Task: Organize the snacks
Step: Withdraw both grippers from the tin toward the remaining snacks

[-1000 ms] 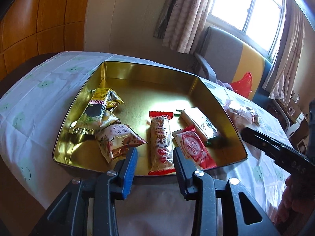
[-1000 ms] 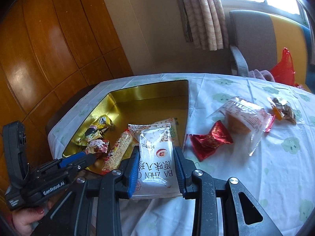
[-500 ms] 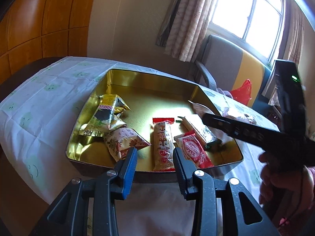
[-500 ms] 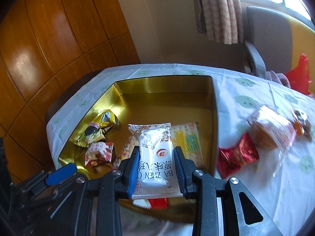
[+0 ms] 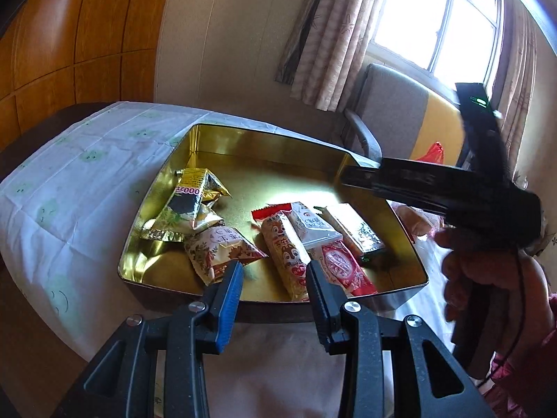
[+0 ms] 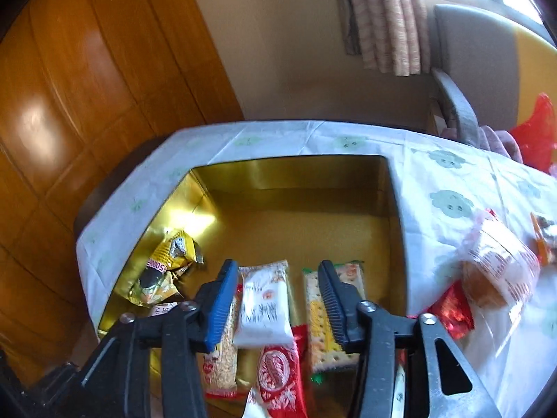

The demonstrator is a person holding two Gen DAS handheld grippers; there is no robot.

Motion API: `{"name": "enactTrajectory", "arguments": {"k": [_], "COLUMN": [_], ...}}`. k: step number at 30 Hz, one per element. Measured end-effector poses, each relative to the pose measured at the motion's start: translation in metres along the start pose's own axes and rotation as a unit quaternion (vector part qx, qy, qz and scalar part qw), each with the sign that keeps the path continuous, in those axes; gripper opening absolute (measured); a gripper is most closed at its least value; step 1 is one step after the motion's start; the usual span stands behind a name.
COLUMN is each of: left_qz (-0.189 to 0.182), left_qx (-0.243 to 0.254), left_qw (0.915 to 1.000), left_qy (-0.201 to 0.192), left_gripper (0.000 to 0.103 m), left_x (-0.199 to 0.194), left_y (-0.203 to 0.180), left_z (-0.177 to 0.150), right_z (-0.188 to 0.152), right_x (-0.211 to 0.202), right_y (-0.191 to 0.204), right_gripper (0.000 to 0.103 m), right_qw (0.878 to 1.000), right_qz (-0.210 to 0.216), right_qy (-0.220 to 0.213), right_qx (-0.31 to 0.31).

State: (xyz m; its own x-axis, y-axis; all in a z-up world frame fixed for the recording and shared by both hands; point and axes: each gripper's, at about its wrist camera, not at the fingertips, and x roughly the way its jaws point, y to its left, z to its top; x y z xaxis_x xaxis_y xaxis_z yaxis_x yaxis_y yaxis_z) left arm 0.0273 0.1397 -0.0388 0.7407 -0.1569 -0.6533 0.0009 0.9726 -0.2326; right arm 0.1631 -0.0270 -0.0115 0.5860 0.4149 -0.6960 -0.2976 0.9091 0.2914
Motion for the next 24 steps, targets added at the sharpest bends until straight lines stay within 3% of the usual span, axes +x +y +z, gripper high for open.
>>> {"name": "enactTrajectory", "arguments": {"k": [15, 24], "left_qz": [-0.031, -0.05], "left_qx": [0.028, 0.054], "left_qw": [0.9991, 0.997], "left_qy": [0.008, 0.024], "left_gripper": [0.038, 0.038], "left_x": [-0.003, 0.001], "left_y": [-0.032, -0.061], "left_z": [-0.007, -0.016], "right_z": [-0.047, -0.092], "right_x": [-0.068, -0.077], "right_y": [-0.061, -0.134], "right_gripper": [0.06, 0.063], "right_qw": [0.997, 0.989], "right_qz": [-0.046, -0.09], "right_qy": [-0.048, -0.009], "right_qx": [0.043, 0.115]}}
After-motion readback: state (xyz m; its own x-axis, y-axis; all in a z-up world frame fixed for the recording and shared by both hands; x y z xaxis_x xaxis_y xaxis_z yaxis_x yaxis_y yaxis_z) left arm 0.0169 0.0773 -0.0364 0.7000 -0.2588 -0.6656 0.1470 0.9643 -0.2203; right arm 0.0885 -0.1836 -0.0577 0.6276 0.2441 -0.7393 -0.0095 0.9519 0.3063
